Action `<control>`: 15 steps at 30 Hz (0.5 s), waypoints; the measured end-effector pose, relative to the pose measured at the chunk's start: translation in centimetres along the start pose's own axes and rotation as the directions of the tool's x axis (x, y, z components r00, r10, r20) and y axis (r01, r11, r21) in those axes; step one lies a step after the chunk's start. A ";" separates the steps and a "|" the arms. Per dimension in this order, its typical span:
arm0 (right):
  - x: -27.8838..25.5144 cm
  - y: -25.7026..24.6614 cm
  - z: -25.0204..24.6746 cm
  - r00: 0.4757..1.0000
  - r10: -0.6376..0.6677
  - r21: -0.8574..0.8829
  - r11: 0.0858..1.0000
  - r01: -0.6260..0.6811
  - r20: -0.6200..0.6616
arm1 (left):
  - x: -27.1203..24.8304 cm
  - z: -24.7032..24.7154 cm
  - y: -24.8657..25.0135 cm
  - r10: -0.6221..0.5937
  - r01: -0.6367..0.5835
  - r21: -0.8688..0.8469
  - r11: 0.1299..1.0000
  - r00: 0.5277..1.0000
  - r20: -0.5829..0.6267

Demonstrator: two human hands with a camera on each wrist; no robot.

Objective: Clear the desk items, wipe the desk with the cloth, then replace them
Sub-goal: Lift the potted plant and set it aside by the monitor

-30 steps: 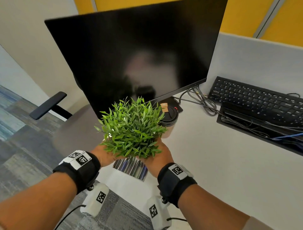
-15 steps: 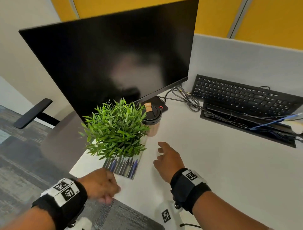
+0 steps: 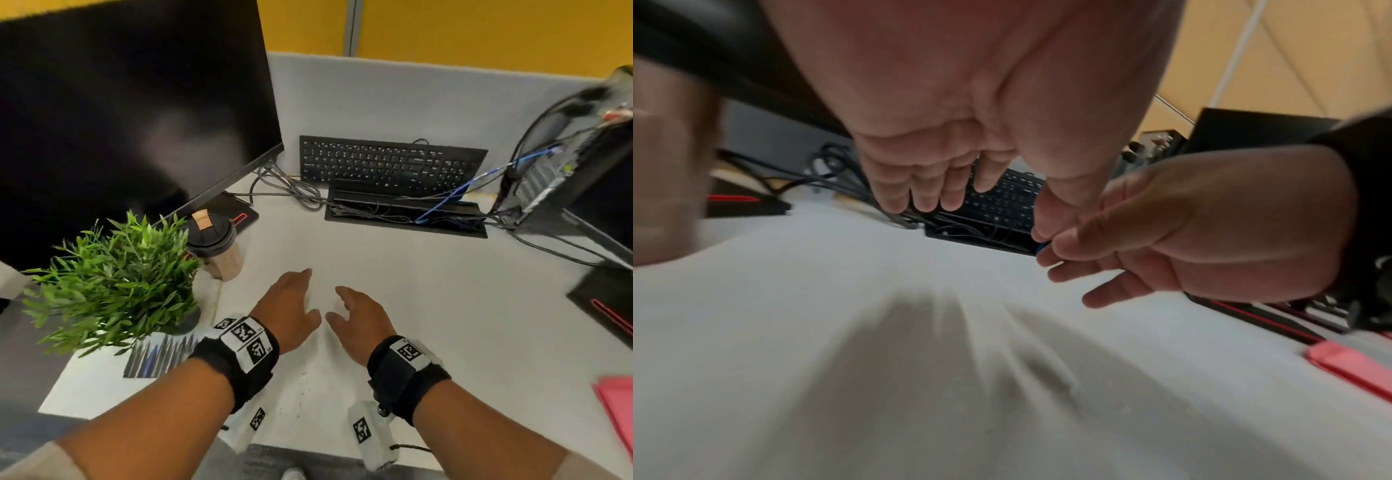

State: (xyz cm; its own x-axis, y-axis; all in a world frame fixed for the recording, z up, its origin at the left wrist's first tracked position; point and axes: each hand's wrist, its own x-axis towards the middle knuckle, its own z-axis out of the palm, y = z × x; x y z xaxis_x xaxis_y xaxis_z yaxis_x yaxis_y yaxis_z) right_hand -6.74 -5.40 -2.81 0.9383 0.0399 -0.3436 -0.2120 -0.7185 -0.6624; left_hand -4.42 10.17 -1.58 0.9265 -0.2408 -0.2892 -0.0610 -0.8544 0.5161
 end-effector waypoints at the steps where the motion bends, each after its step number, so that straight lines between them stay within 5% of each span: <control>1: -0.3 0.7 -0.7 1.000 -0.002 -0.014 1.000 0.002 -0.009 | 0.4 0.4 0.8 0.030 -0.031 0.039 0.999 0.999 0.025; 15: -6.9 16.7 -12.7 0.978 0.172 -0.023 0.984 -0.175 -0.119 | 3.5 10.5 16.7 0.156 -0.286 0.332 0.899 0.917 0.367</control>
State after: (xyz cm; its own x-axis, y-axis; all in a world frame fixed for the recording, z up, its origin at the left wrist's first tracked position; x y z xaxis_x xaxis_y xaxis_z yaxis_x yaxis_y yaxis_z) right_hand -13.29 -26.50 -3.01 0.9138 -0.1670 -0.3704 -0.3670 -0.7301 -0.5764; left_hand -6.05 -9.79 -2.41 0.7037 -0.5228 -0.4810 -0.4428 -0.8523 0.2784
